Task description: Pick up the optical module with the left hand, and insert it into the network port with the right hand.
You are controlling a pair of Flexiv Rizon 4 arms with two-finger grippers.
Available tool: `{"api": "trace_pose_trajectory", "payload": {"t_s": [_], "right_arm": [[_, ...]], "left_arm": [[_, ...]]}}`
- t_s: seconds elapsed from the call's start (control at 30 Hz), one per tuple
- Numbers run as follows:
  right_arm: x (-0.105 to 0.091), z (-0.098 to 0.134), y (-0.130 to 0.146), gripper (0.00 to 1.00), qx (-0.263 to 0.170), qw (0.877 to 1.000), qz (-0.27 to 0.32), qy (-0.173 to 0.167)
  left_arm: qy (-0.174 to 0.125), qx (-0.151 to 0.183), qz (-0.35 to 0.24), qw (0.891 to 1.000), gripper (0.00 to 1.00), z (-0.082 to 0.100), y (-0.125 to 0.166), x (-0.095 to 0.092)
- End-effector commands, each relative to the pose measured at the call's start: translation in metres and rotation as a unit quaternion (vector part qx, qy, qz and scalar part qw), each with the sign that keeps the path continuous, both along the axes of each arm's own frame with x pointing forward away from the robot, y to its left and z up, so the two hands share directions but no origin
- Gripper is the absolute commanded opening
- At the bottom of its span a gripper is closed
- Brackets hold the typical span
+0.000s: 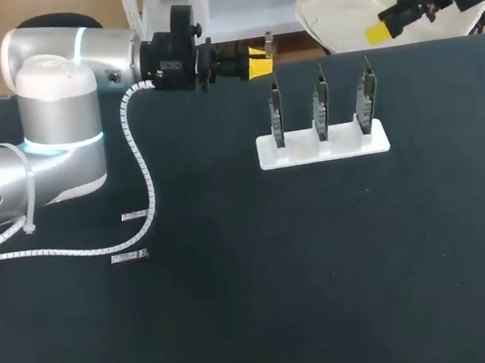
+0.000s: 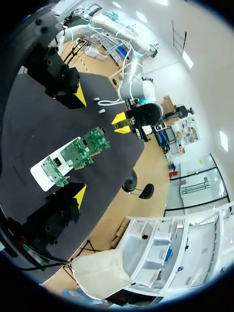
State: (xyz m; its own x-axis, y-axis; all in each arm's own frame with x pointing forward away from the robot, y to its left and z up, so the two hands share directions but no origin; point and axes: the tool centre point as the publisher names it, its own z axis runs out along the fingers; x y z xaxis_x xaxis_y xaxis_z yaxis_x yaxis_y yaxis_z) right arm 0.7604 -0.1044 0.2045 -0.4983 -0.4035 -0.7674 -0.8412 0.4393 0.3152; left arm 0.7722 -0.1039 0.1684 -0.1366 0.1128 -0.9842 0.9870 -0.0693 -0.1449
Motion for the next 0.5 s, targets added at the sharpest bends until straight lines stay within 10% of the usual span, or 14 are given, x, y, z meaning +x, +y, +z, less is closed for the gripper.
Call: {"api": "trace_pose_trajectory", "payload": {"t_s": [0.03,0.5], "right_arm": [[0.004,-0.001,-0.001,1.0,0.021,0.999,0.033,0.016],[-0.01,0.009,0.052,1.0,-0.03,0.971,0.227,-0.062]], "left_arm": [[-0.001,-0.001,0.0,1.0,0.0,-0.001,0.0,0.0],[-0.001,-0.001,0.0,1.0,0.0,-0.001,0.0,0.0]]}}
